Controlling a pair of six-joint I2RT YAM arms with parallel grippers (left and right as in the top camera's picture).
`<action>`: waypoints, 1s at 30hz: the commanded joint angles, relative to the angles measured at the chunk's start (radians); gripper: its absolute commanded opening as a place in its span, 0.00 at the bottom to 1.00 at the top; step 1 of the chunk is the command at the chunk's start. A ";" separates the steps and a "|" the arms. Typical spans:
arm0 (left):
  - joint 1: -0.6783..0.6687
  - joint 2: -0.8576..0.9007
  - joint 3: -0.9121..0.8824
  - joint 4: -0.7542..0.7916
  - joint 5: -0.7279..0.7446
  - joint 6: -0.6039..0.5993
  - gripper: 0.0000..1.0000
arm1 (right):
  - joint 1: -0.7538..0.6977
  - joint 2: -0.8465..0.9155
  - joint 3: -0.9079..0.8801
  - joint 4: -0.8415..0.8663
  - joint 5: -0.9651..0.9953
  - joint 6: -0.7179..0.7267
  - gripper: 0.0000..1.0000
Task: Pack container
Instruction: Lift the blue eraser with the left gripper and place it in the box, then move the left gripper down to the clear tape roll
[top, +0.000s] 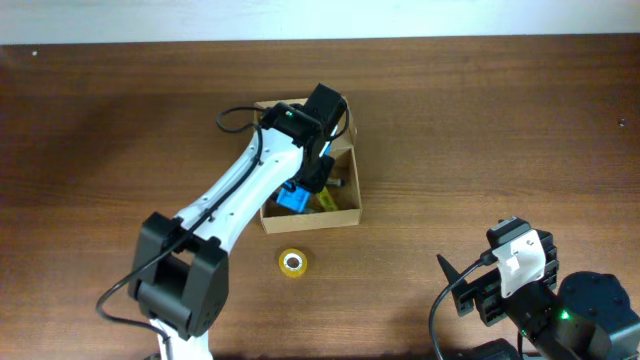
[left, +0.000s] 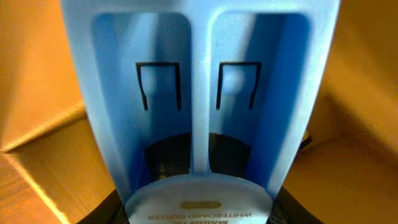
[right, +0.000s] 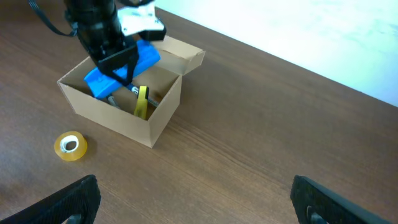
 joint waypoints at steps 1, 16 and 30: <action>0.002 0.020 0.018 -0.032 -0.030 0.051 0.28 | -0.008 -0.002 -0.005 0.002 -0.006 0.008 0.99; 0.002 0.019 0.018 -0.034 -0.014 0.078 0.79 | -0.008 -0.002 -0.005 0.002 -0.006 0.008 0.99; 0.006 -0.216 0.018 -0.051 0.111 -0.118 1.00 | -0.008 -0.002 -0.005 0.002 -0.006 0.008 0.99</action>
